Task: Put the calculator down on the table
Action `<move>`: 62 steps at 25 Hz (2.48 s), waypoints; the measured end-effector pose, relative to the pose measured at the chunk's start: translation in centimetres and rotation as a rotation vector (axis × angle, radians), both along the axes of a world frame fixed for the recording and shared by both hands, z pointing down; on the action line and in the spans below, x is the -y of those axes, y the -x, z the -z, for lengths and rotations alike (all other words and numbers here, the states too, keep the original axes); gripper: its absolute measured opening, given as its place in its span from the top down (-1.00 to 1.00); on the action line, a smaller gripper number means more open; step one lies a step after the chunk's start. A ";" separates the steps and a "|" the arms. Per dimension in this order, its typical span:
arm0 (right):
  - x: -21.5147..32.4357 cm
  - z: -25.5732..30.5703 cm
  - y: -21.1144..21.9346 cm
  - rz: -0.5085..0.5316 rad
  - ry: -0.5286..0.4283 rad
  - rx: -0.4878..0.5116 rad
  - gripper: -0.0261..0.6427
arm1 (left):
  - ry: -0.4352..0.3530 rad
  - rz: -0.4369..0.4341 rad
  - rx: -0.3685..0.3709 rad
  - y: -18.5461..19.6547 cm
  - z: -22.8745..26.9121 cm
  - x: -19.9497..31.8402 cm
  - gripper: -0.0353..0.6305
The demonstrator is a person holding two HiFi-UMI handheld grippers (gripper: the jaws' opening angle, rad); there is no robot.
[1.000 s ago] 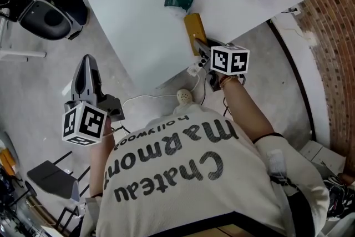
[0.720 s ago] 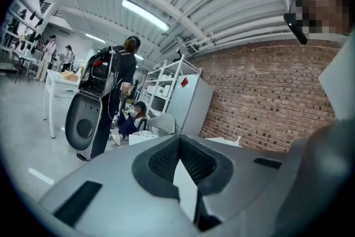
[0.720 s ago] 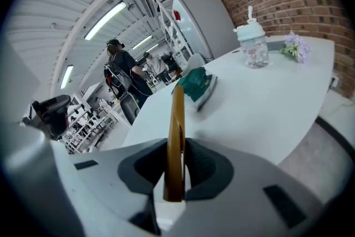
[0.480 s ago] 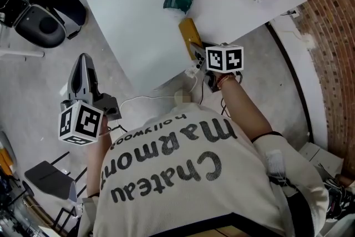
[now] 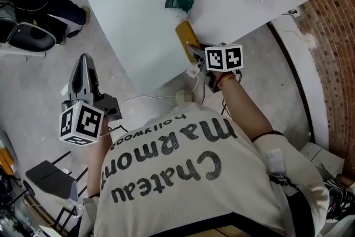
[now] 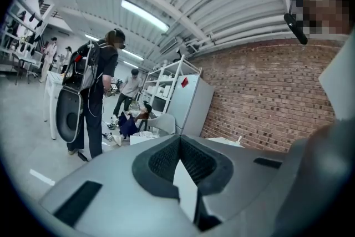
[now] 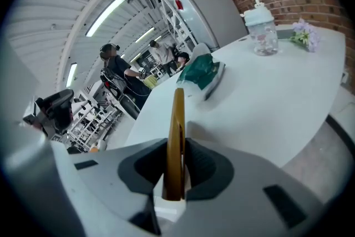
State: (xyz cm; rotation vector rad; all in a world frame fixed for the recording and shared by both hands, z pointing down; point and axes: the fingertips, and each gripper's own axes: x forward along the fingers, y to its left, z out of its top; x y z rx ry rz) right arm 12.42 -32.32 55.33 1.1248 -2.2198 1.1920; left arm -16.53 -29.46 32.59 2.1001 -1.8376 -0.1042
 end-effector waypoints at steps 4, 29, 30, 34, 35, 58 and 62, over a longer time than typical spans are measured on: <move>-0.4 -0.1 0.6 0.033 -0.004 -0.013 0.65 | -0.005 0.007 -0.004 0.4 0.0 -0.3 0.88; -0.3 -0.9 -0.1 -0.016 -0.047 -0.056 0.58 | -0.002 0.013 -0.016 1.2 -0.5 -1.1 0.88; -0.3 -0.9 -0.1 -0.018 -0.047 -0.054 0.57 | -0.002 0.014 -0.017 1.2 -0.5 -1.1 0.88; -0.3 -1.1 -0.3 -0.040 -0.030 -0.036 0.55 | 0.001 0.013 -0.020 1.2 -0.5 -1.1 0.88; -0.3 -1.2 -0.4 -0.048 -0.023 -0.028 0.54 | 0.003 0.013 -0.021 1.2 -0.5 -1.1 0.88; -0.7 -2.7 0.9 -0.083 0.057 0.090 0.47 | 0.000 0.020 -0.015 1.2 -0.8 -1.6 0.88; -0.8 -2.5 0.9 -0.062 0.040 0.062 0.45 | 0.002 0.024 -0.015 1.1 -0.7 -1.8 0.88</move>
